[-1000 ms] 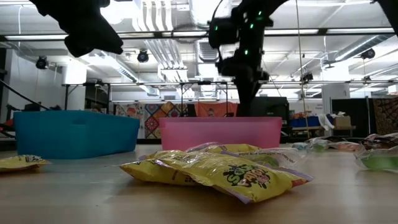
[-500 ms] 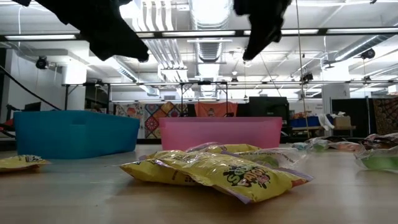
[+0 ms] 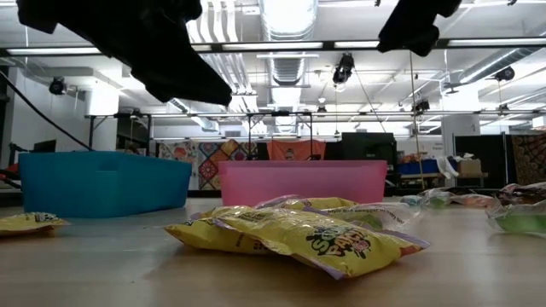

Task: Sort candy
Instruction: Put the green gummy into the green bin

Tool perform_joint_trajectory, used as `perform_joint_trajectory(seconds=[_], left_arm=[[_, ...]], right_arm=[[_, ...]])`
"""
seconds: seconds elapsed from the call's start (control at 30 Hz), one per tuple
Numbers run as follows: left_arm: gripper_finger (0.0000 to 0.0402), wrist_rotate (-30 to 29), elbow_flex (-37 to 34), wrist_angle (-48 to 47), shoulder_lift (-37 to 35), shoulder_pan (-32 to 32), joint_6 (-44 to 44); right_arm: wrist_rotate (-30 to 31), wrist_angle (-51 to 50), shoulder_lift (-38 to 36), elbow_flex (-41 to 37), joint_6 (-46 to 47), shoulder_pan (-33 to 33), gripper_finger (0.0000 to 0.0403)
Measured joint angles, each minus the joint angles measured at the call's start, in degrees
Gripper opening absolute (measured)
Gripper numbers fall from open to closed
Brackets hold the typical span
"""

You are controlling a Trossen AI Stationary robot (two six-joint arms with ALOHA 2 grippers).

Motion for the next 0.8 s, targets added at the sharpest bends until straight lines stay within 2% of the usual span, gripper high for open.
perform_joint_trajectory(seconds=[0.1, 0.37, 0.57, 0.8], left_arm=[[0.0119, 0.0, 0.0, 3.1, 3.1, -0.3, 1.6], [0.0179, -1.6, 4.9, 3.7, 11.5, -0.3, 1.9], [0.0187, -5.6, 7.7, 3.6, 17.6, -0.2, 2.7], [0.0187, -7.7, 7.8, 3.9, 20.4, 0.2, 1.5]], right_arm=[[0.1, 3.4, -0.8, -2.4, 1.1, 1.5, 0.0098], [0.2, 3.6, 1.7, -3.5, 4.1, 5.2, 0.0098], [0.9, 4.2, 4.7, -3.6, 4.5, 6.8, 0.0098], [1.5, 4.5, 5.3, -3.6, 4.6, 6.8, 0.0098]])
